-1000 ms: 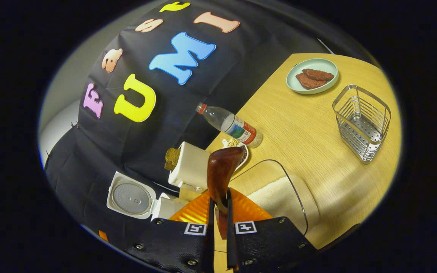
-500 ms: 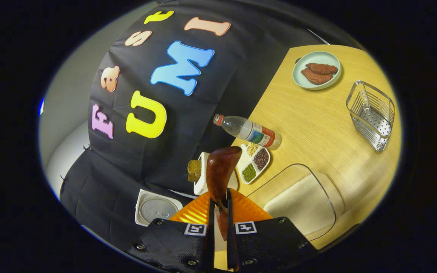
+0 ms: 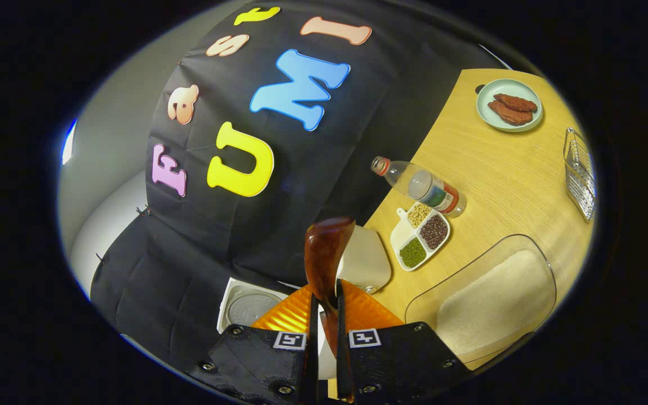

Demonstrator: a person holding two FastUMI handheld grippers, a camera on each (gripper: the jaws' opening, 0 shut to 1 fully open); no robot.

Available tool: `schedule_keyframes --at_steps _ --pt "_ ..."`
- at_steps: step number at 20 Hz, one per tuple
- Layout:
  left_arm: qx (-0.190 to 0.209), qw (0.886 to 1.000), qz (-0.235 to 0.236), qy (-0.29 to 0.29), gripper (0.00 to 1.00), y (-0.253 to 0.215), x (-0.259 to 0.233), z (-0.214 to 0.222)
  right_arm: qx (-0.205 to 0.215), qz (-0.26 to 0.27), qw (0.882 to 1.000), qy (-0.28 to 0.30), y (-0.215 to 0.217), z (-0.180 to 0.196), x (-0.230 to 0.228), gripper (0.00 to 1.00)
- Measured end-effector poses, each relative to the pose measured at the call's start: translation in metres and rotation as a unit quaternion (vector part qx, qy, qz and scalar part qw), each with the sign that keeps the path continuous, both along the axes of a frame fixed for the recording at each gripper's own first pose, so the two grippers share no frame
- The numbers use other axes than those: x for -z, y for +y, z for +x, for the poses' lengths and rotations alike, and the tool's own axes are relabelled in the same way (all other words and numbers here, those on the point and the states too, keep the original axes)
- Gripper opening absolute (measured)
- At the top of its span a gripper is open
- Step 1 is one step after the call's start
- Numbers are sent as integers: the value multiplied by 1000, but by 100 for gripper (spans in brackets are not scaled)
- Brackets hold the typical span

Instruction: Close the left gripper, press the button to open the rice cooker; take a wooden spoon from the chopstick holder with the right hand, scoop a spoonful of rice and pour it into the rice cooker, then put the wooden spoon back into the chopstick holder.

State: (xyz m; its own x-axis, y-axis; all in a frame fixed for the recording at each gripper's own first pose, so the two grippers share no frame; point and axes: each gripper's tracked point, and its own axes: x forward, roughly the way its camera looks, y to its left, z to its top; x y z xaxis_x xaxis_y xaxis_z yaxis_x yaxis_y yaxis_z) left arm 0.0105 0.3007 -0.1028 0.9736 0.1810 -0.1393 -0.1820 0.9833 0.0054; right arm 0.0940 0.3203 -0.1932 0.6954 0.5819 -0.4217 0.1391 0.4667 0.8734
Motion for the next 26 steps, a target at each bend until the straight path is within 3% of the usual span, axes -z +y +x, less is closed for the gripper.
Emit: schedule_keyframes --at_steps 1,2,3,4,5,6,8,9,10,11,23,24,25,26 --pt "-4 1000 -3 3 91 5 2 -1 -5 4 1000 -1 10 2 -3 13" --pt "-9 1000 -4 5 91 11 4 -4 -10 7 1000 -3 20 4 -5 13" --pt "-12 1000 -6 6 98 15 5 -8 -15 10 1000 -4 30 5 -8 13" --pt "-16 1000 -7 8 91 20 6 -11 -21 11 1000 -4 40 6 -8 13" --pt "-21 1000 -8 9 91 24 7 -15 -29 10 1000 -3 52 7 -7 13" --pt "-26 1000 -8 10 98 29 9 -18 -37 9 999 -3 61 8 -6 13" --pt "-35 999 -8 13 98 37 10 -25 -51 7 999 -7 80 10 -9 13" --pt "-40 999 -6 14 91 41 11 -28 -55 6 998 -11 90 11 -11 13" --pt "-44 999 -3 17 91 45 14 -32 -60 6 998 -12 99 13 -11 13" --pt "-50 999 -1 18 98 50 15 -37 -66 7 998 -13 107 12 -11 13" --pt "-146 988 -9 50 98 108 27 -109 -130 -10 991 -33 216 20 2 13" --pt "-149 987 -7 53 92 109 27 -113 -132 -13 991 -34 224 21 4 13" --pt "-152 987 -6 55 98 111 28 -115 -134 -19 990 -37 232 24 8 13" --pt "-155 986 -6 58 98 112 29 -118 -137 -28 989 -42 240 26 13 13"
